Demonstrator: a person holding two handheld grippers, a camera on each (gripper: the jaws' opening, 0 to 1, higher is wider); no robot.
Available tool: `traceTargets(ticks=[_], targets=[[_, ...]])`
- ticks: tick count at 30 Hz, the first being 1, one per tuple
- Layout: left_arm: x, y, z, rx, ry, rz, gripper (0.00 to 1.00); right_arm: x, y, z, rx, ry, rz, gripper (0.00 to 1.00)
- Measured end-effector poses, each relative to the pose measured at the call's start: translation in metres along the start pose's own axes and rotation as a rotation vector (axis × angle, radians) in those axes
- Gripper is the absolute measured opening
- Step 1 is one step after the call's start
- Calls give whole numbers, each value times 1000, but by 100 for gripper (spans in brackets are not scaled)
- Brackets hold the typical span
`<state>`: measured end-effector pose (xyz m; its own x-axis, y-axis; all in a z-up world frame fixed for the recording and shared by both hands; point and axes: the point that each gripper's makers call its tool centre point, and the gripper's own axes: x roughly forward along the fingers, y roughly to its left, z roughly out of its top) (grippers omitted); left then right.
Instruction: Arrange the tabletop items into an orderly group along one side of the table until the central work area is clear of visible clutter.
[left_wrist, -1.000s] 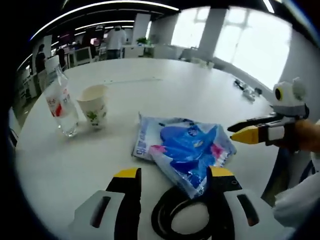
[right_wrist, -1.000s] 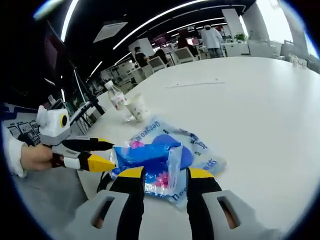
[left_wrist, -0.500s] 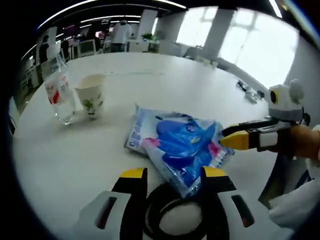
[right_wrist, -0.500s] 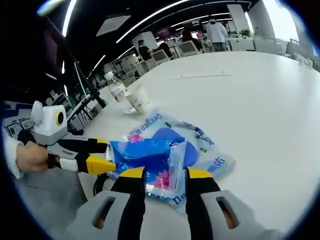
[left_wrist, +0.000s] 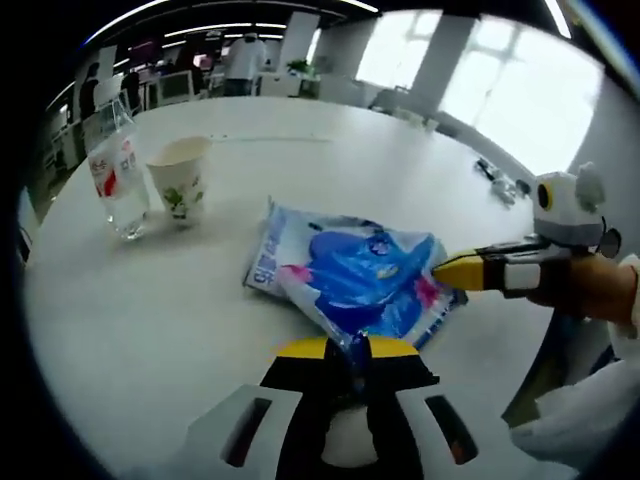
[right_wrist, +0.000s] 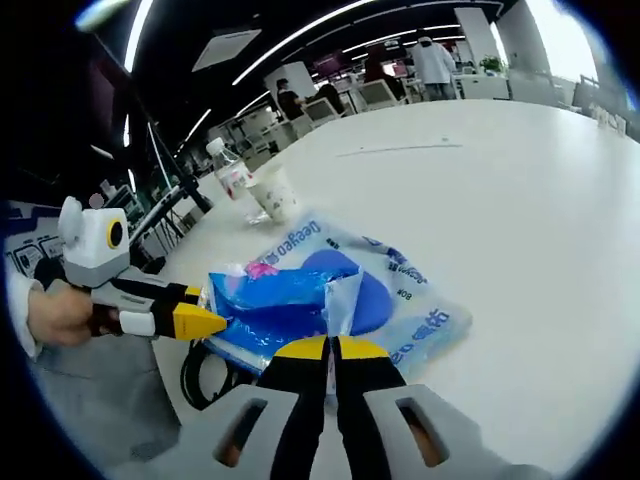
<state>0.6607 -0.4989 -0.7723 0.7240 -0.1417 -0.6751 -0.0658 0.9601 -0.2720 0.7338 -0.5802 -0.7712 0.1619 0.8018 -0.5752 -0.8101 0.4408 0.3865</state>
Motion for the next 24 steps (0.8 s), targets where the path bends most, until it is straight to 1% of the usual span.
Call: traceTargets(ticks=[3,6,9,13,14,16,20,24], targets=[[-2,1,8,-23,-25,8,2,-4,0,7,-2,-17,7,0],[-1,4,14,-34,-41,5,1,-6,-4,12,0,-33,12,0],[0,1,22,-39,-53,2,0,-8,-8,15,7,-44,11,0],[4,-5,33,-28,-71,-2,0,-12,-16,21,26,-63,-1,0],[4,-7,36,-25,-75,-3,0,-12,-18,25,31,-68,-2,0],[8,-6,38,-21,-79,-6,0,-14,-20,27,35,-75,-5,0],[13,-12,47,-29,-95,-16,0,-22,-27,35,48,-94,-15,0],[20,-19,58,12,-104,-22,0,-31,-33,41,59,-119,-31,0]])
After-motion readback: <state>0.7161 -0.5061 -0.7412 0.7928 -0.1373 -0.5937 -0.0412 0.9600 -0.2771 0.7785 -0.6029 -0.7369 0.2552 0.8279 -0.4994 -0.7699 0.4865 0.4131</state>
